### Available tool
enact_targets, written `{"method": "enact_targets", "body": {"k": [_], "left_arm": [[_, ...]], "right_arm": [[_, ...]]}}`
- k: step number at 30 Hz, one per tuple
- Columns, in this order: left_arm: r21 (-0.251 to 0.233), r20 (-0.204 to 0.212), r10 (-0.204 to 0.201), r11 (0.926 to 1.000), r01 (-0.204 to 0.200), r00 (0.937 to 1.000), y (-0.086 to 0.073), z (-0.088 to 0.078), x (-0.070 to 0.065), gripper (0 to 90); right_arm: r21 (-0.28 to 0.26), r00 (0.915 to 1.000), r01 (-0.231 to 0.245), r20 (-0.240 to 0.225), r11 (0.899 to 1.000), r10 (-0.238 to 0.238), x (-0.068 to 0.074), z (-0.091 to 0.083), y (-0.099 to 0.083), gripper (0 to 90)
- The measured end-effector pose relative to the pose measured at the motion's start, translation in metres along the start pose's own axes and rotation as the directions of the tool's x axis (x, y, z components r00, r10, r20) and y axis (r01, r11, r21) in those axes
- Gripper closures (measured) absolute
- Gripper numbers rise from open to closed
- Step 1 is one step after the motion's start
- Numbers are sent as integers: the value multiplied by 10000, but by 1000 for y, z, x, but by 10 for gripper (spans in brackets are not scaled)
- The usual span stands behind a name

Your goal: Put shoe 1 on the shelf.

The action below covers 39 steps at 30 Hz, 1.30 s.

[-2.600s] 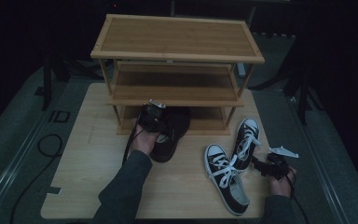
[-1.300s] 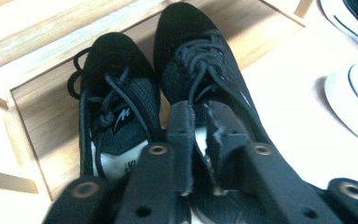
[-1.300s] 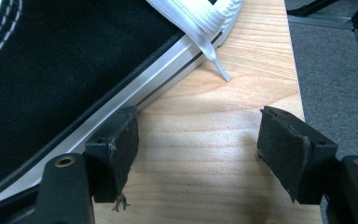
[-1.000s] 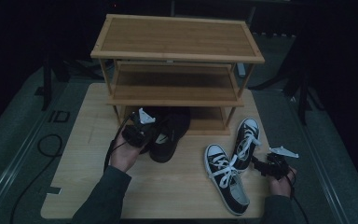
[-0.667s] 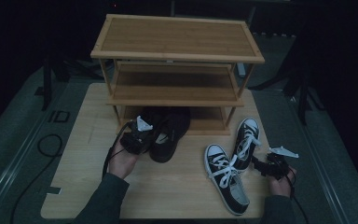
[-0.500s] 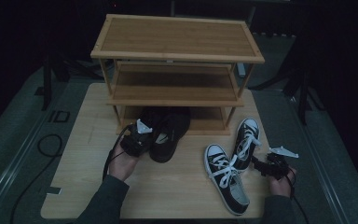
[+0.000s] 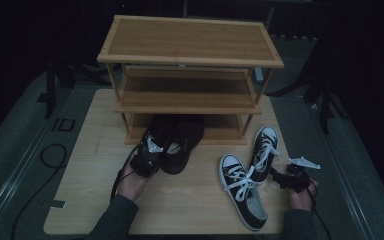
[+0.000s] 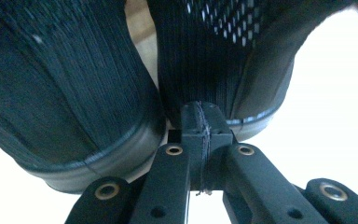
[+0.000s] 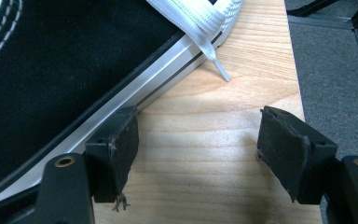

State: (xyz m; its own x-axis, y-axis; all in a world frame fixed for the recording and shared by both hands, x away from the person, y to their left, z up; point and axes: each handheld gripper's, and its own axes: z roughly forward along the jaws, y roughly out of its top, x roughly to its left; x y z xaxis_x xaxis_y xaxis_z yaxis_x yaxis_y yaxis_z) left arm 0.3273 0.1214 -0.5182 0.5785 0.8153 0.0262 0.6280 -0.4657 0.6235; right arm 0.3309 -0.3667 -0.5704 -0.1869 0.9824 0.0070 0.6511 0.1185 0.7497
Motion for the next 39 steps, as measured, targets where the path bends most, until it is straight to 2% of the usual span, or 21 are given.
{"method": "enact_targets", "body": {"k": [7,14,19,23,30,35,39], "left_arm": [[156,35,33,9999,-34,10000,-9,4,-4,896],[593,200,152,9981,-164,9997,-20,14,-10,896],[784,281,265,9965,-286,9993,-21,20,-15,896],[852,306,426,9953,-451,9986,-19,21,-17,895],[670,434,491,9964,-519,9979,-13,23,-26,896],[544,564,723,9957,-754,9958,-3,27,-35,896],[344,692,762,9963,-787,9947,6,33,-43,896]], "right_arm": [[-3,10000,-11,-3,10000,11,0,0,0,289],[1,10000,3,0,10000,-3,0,0,0,289],[0,10000,-4,0,10000,4,0,0,0,289],[-2,10000,-1,0,10000,1,0,0,0,289],[-2,10000,-2,0,10000,2,0,0,0,289],[1,10000,-1,-1,10000,1,0,0,0,289],[0,10000,-4,-1,10000,4,0,0,0,289]]}}
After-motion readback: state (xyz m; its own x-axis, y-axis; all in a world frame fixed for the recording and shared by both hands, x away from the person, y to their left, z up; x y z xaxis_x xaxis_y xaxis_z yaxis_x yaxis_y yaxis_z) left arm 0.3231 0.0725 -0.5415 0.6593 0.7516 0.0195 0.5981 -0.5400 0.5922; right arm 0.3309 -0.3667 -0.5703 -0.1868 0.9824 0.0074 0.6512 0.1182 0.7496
